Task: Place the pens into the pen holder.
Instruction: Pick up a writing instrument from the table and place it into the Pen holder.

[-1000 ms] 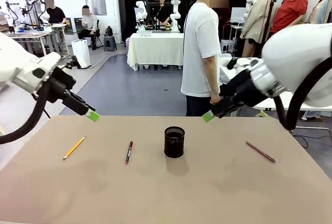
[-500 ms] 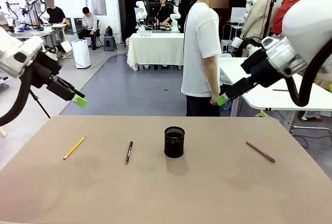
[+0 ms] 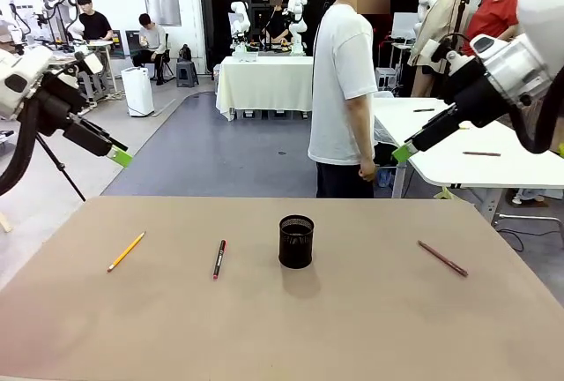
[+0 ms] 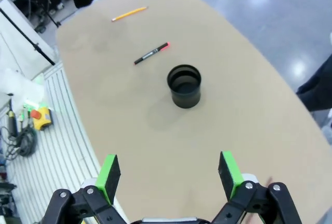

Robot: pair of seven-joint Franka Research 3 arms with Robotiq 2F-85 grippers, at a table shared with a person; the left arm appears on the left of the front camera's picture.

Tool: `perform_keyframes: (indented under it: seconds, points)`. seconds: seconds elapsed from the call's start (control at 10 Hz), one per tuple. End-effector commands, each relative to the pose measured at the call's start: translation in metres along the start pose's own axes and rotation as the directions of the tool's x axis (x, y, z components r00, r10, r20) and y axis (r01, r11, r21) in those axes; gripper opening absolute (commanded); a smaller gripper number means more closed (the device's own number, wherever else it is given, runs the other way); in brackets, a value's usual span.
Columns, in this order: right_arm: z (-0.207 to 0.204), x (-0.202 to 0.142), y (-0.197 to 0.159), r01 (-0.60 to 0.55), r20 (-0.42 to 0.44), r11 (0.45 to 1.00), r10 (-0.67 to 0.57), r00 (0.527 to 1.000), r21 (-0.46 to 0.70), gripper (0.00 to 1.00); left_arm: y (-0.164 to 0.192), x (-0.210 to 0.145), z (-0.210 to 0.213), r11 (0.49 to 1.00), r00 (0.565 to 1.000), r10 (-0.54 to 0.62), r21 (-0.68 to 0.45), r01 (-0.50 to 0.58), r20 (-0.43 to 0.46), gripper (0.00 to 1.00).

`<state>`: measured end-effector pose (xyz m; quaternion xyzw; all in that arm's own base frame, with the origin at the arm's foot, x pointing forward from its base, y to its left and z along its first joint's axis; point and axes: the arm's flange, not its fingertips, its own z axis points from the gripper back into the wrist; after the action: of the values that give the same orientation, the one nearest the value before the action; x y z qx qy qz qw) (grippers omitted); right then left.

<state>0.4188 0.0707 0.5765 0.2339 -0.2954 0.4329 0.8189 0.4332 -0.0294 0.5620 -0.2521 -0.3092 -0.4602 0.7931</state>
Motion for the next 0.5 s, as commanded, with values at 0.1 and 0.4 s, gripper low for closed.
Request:
perform_keyframes:
  seconds: [0.1,0.4]
  points:
    - [0.022,-0.010,-0.006,-0.107,0.046,0.994,0.107,0.993,-0.008,1.00,0.010,0.004,0.009,0.999,1.000,-0.020,0.036,0.020,0.014,1.00]
    - [0.038,-0.024,-0.015,-0.076,0.030,0.996,0.078,0.997,-0.039,1.00,0.011,0.009,0.026,0.996,0.999,-0.033,0.083,0.031,0.026,1.00]
